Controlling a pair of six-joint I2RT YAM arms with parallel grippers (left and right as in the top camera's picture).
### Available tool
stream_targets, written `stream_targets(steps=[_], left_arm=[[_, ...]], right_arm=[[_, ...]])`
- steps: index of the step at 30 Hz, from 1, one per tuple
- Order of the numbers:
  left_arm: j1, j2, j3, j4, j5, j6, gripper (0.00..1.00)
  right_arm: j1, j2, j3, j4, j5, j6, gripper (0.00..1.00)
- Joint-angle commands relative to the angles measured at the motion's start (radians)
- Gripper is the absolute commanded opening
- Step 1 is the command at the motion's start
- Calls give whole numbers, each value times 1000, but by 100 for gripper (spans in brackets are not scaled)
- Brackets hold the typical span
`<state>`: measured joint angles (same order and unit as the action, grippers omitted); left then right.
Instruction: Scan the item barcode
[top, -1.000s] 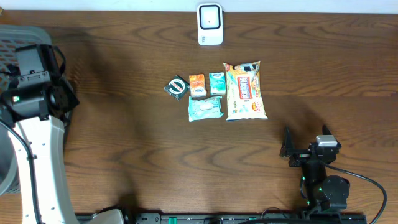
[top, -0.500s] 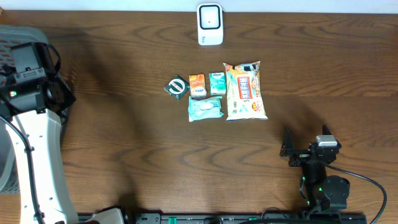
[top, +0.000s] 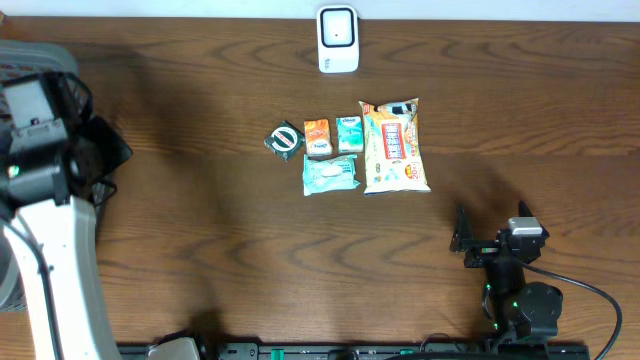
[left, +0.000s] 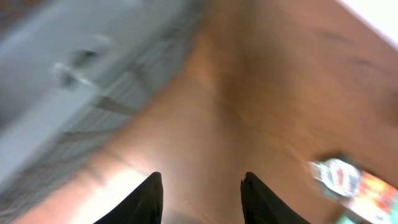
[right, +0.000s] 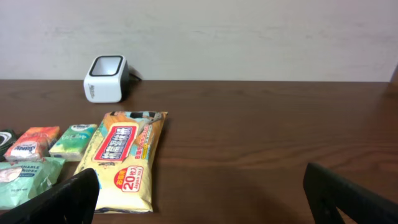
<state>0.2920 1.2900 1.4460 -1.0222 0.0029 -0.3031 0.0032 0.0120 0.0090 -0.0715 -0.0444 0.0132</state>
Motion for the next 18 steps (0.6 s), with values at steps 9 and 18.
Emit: stream_targets(steps=[9, 18], left_arm=[[-149, -90, -4, -41, 647, 324, 77], [-332, -5, -5, -62, 219, 304, 89]], right_arm=[[4, -5, -3, -3, 8, -10, 99], [4, -5, -3, -3, 8, -10, 99]])
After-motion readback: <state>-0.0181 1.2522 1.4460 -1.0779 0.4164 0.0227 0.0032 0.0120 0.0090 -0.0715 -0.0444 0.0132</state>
